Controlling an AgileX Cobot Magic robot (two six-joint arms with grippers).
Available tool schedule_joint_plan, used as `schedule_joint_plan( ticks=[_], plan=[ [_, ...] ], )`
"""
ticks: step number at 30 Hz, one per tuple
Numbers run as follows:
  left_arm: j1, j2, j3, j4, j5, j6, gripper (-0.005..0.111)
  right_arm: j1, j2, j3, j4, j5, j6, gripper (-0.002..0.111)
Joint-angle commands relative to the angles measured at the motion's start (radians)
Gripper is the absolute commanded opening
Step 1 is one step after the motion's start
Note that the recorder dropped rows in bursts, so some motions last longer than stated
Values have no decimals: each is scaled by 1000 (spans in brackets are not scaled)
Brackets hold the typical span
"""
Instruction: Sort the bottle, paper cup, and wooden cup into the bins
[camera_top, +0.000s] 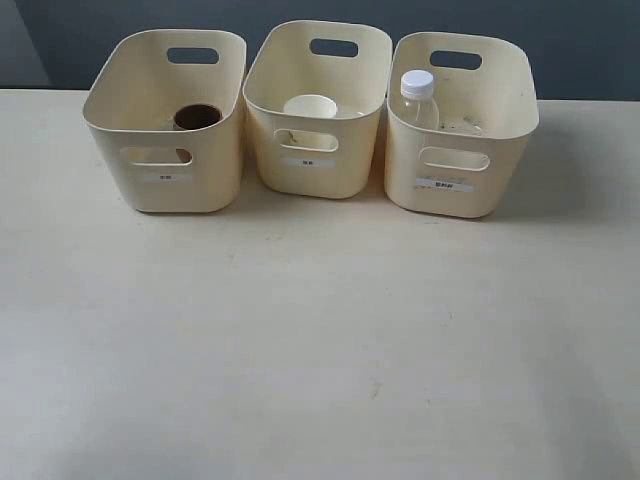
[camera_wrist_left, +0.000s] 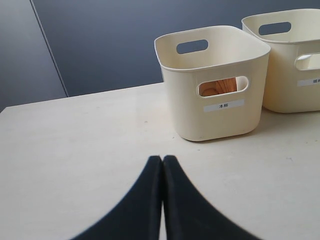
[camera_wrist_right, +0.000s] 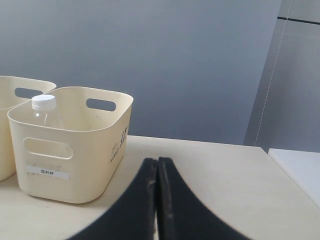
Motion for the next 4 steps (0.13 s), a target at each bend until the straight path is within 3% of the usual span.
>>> schedule_joint_plan(
  ticks=[1,4],
  plan=[
    [-4,-5,1,-7,0,-2,0,-6,-6,4,-5,-5,-3,-1],
    [-4,-5,1,-7,0,-2,0,-6,-6,4,-5,-5,-3,-1]
  ],
)
